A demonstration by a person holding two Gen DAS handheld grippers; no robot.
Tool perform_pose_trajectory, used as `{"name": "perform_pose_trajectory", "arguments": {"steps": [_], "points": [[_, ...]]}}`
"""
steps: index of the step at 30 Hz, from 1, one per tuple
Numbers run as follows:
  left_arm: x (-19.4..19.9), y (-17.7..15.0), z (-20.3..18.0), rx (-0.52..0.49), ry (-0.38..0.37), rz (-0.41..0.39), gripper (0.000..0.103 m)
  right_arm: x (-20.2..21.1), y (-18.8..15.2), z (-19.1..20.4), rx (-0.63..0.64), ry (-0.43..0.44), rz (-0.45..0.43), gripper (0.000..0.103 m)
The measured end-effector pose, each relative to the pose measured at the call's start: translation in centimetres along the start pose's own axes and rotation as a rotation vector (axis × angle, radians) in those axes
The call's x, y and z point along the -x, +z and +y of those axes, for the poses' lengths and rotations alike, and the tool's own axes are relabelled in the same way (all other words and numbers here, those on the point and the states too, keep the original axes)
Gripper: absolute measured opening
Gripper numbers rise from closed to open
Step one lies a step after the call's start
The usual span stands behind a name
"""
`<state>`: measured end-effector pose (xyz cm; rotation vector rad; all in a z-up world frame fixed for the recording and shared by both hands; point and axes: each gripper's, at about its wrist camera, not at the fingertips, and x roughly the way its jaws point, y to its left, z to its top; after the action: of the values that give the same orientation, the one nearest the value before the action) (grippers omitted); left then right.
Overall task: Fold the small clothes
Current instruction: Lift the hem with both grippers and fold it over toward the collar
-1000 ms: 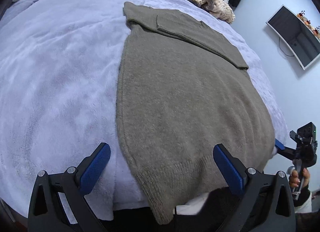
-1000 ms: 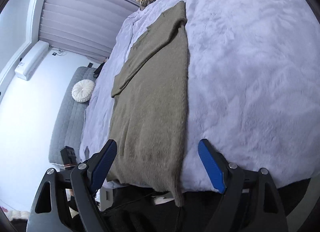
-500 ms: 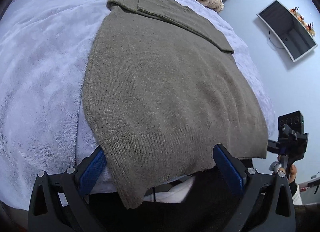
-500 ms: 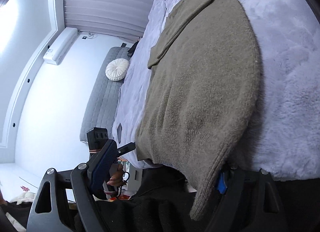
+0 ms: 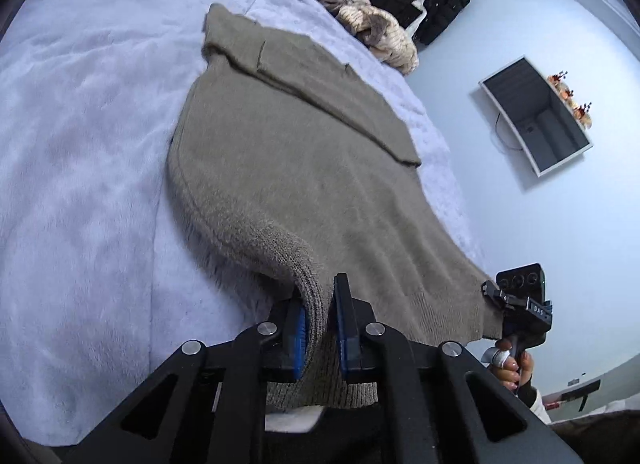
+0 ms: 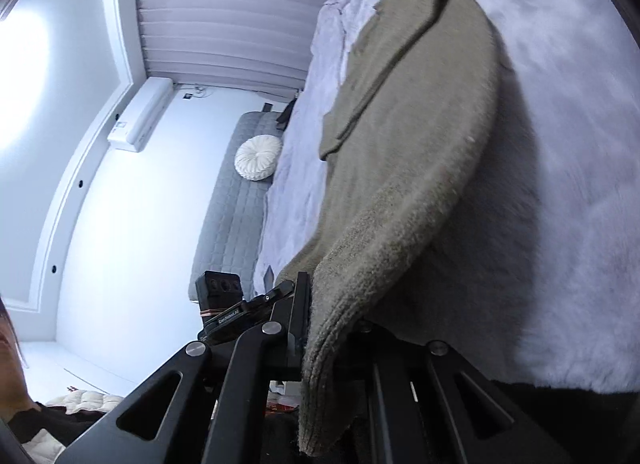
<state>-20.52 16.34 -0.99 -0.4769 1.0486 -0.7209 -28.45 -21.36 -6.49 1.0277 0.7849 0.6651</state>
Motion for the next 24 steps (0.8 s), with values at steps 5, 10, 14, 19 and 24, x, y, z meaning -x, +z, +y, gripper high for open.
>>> {"name": "perform_pose_trajectory", "arguments": {"steps": [5, 10, 14, 19, 24], "points": [[0.6, 5.5, -1.8, -0.057, -0.006, -0.096, 0.013, -0.8, 4.5, 3.0, 0.074, 0.035, -0.022, 0.007], [-0.3, 12.5, -3.5, -0.08, -0.001, -0.188, 0.013, -2.0, 11.0, 6.0, 0.15, 0.021, -0.057, 0.007], [-2.7, 19.0, -3.7, -0.089, 0.042, -0.217, 0.013, -2.7, 17.5, 6.7, 0.153, -0.002, -0.102, 0.007], [-8.6, 26.0, -2.3, -0.101, 0.109, -0.197, 0.013, -4.6, 25.9, 3.5, 0.06, -0.051, -0.144, 0.007], [-15.4, 29.3, 0.6, -0.099, 0.243, -0.113, 0.013, -8.0, 31.8, -2.3, -0.037, -0.171, -0.128, 0.007]]}}
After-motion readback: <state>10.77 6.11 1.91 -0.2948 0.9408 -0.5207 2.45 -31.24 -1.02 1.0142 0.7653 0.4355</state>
